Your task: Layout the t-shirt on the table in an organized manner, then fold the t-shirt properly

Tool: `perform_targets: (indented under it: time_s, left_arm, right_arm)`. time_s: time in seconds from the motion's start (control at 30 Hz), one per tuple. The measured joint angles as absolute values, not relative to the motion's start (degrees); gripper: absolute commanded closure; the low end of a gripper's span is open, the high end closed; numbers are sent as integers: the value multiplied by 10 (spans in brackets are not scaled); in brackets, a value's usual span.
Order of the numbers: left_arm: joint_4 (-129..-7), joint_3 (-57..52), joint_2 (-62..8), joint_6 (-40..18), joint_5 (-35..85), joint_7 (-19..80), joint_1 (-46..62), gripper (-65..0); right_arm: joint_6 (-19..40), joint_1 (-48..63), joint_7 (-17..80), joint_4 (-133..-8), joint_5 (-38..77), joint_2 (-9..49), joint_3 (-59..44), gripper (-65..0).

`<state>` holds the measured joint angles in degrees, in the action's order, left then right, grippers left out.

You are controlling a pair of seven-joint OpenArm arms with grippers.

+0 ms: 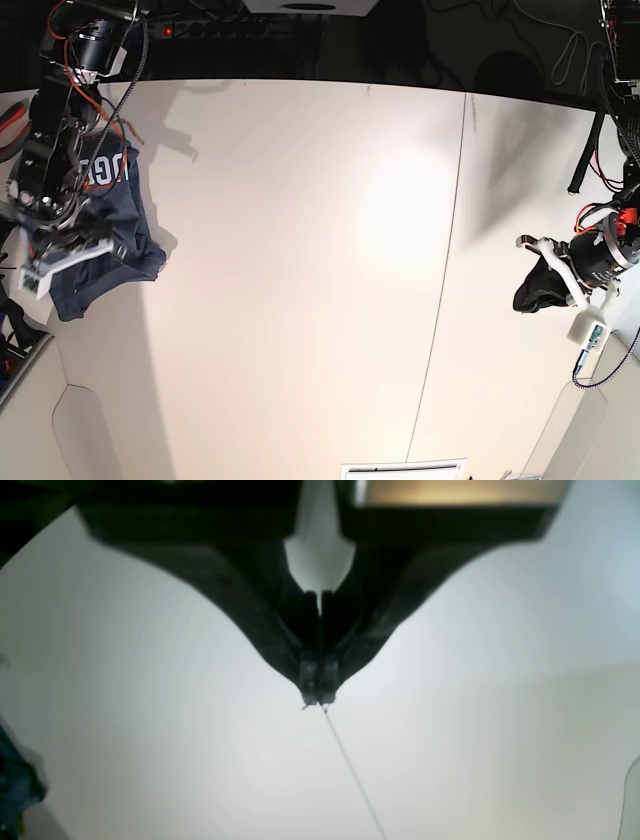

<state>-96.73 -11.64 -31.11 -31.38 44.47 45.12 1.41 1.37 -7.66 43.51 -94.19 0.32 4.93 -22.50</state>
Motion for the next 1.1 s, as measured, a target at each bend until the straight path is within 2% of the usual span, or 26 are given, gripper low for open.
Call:
perform_targets:
  time_s: [0.13,0.27,0.37,0.53,0.6,0.77,0.87,1.0,1.1]
  left_arm:
    - [-967,-117,-311,-347,481,449,-4,0]
    - [-980,-163,-311,-362,514,479,20,0]
    - [-1004,-254,-287,-396,591,522,73,0]
    - [-1044,-427,-227,-396,748,629,197,0]
    - [-1043,-474,-207,-396,760,643,252,0]
    - [-1024,-525,-192,-395,746,662,380,0]
    - [-962,-514,-196,-396,693,648,433,0]
    - [-821,-451,-223,-395,659,522,494,0]
    - [-701,-346,-255,-393,619,419,506,0]
  right_arm:
    - [42,-87,432,-1061,12,50,-223,0]
    - [43,-18,457,-1104,8,47,-223,0]
    - [52,50,452,-1182,8,50,-223,0]
    - [61,216,476,-1294,14,71,-221,0]
    - [62,276,476,-1308,14,88,-221,0]
    - [63,399,479,-1305,41,117,-221,0]
    - [109,452,477,-1279,105,123,-221,0]
    - [159,487,470,-1145,193,158,-204,0]
    - [162,484,451,-992,216,205,-161,0]
